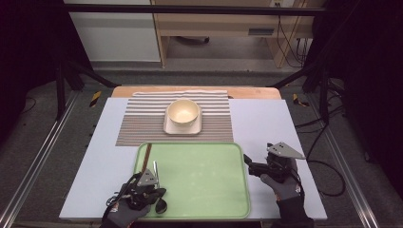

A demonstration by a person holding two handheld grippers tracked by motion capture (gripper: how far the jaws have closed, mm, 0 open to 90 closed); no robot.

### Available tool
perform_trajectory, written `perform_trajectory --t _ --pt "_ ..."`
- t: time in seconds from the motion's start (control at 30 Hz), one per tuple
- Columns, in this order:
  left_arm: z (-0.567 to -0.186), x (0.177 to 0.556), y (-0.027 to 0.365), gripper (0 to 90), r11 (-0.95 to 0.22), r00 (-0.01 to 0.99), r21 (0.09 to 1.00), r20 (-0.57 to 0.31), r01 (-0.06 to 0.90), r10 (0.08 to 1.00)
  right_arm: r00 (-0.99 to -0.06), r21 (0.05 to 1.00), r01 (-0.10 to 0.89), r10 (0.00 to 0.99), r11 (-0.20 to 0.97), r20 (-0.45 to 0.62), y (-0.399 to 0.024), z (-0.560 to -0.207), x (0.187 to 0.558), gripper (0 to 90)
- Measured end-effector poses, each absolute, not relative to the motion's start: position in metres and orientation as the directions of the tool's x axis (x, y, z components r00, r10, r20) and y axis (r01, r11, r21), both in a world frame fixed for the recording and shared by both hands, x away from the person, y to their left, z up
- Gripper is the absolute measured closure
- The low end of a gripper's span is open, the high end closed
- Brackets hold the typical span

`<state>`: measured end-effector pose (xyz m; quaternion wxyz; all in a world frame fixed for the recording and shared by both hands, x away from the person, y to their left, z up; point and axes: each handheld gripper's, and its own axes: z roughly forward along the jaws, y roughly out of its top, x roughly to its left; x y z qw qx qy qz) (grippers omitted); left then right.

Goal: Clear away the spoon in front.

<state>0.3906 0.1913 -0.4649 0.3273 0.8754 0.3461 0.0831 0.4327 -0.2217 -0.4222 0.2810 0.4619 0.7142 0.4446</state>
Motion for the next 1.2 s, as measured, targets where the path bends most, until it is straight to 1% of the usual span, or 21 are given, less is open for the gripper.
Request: perform_trajectory --t 0.43,0.57,0.63,1.2 --pt "-0.464 0.394 0.202 89.6 -0.535 0.712 0.623 -0.053 0.571 0.700 -0.414 0.895 0.410 0.910 0.175 0.011 -0.222 -0.422 0.433 5.1" --pt "-0.462 0.390 0.202 89.6 -0.531 0.725 0.633 -0.070 0.563 0.685 -0.413 0.896 0.409 0.911 0.174 0.012 -0.222 -0.422 0.433 5.1" --pt "-0.462 0.388 0.201 89.6 -0.545 0.728 0.624 -0.057 0.560 0.683 -0.413 0.895 0.410 0.911 0.175 0.011 -0.222 -0.422 0.433 5.1" --pt "-0.463 0.390 0.212 89.6 -0.532 0.699 0.619 -0.039 0.578 0.714 -0.403 0.894 0.416 0.915 0.167 0.017 -0.223 -0.423 0.433 4.4"
